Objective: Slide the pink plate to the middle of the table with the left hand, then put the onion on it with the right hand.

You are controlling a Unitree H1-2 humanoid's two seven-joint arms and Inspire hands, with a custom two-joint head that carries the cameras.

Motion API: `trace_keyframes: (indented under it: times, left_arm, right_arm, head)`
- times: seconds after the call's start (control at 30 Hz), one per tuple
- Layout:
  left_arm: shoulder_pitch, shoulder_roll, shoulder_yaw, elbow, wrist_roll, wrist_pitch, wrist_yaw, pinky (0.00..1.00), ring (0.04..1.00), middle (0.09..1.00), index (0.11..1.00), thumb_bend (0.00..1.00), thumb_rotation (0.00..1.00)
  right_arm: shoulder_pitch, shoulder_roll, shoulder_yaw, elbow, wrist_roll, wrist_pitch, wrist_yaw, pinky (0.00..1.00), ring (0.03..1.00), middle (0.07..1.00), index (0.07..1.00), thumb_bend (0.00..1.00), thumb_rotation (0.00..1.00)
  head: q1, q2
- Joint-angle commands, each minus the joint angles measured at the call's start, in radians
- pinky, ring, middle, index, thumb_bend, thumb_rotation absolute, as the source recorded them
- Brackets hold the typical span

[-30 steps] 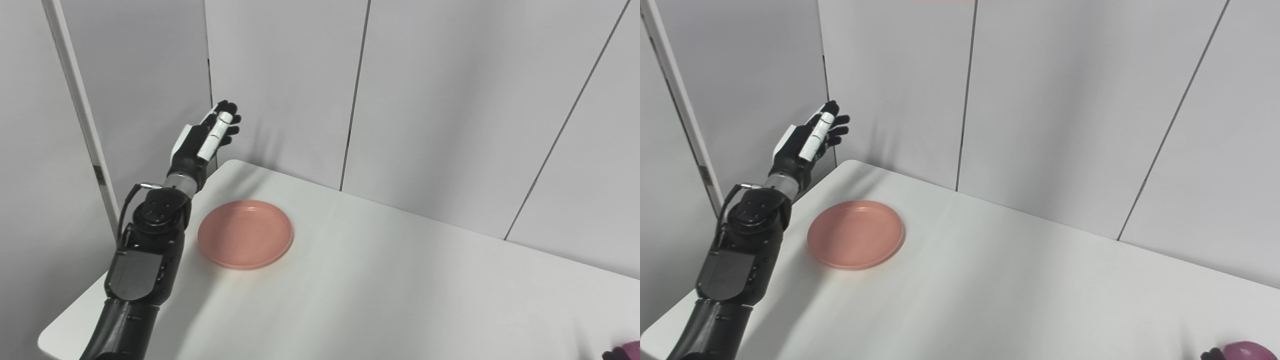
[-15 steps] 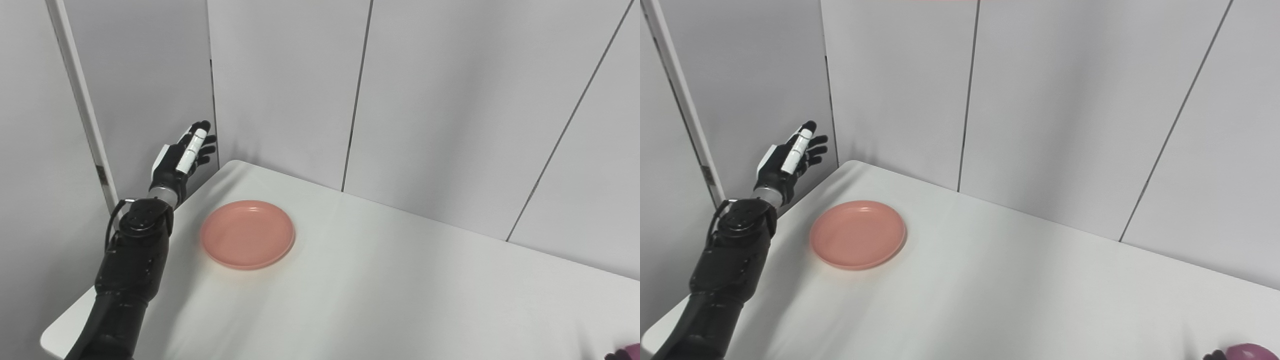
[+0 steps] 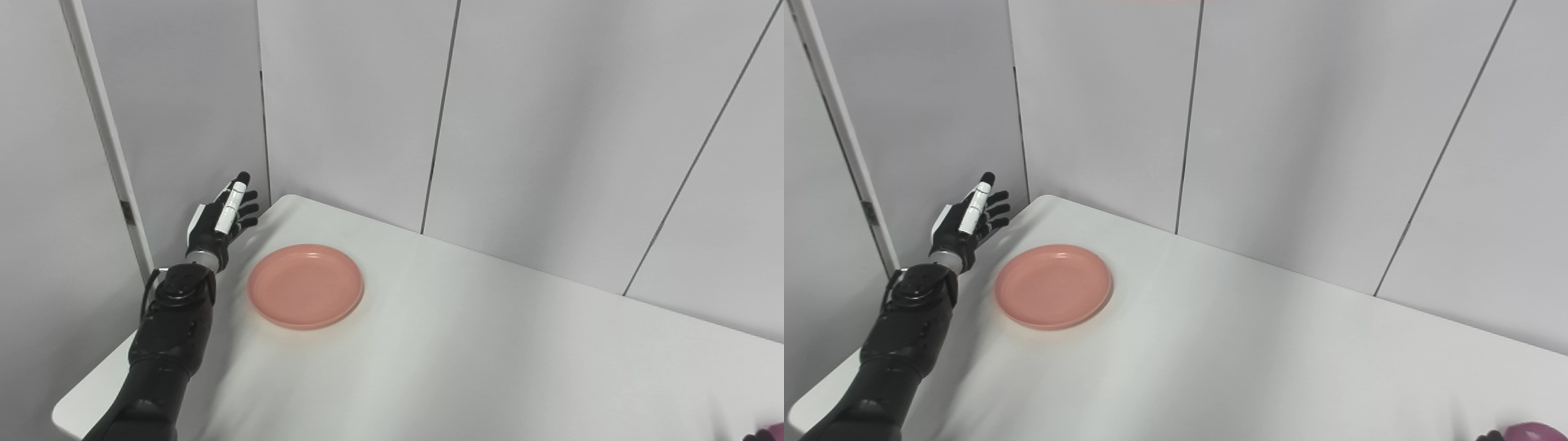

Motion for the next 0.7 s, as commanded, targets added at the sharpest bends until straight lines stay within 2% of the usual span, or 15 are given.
trace_keyframes:
  times: [0.0, 0.13, 0.37, 0.67]
  left_arm:
    - [-0.062, 0.026, 0.001, 0.002, -0.009, -0.056, 0.005, 0.8, 0.829, 0.854, 0.915, 0.9, 0.85]
    - [-0.065, 0.024, 0.002, 0.041, -0.016, -0.078, 0.002, 0.83, 0.84, 0.847, 0.908, 0.91, 0.84]
    - [-0.048, 0.01, 0.0, 0.035, -0.039, -0.071, -0.013, 0.85, 0.859, 0.857, 0.919, 0.91, 0.82]
    - [-0.008, -0.017, -0.019, -0.033, -0.04, -0.014, -0.011, 0.86, 0.853, 0.858, 0.921, 0.87, 0.82]
  right_arm:
    - [0.06, 0.025, 0.012, 0.064, 0.005, 0.0, 0.007, 1.0, 1.0, 1.0, 1.0, 0.72, 1.0]
    - [0.061, 0.025, 0.012, 0.058, 0.004, 0.007, 0.005, 1.0, 1.0, 1.0, 1.0, 0.71, 1.0]
    - [0.064, 0.027, 0.011, 0.045, 0.005, 0.023, -0.003, 1.0, 1.0, 1.0, 1.0, 0.71, 1.0]
    - [0.067, 0.023, 0.01, 0.043, 0.007, 0.014, 0.001, 1.0, 1.0, 1.0, 1.0, 0.71, 1.0]
  head:
    - [-0.001, 0.0]
    - [-0.001, 0.004]
    - [-0.002, 0.01]
    - [0.0, 0.02]
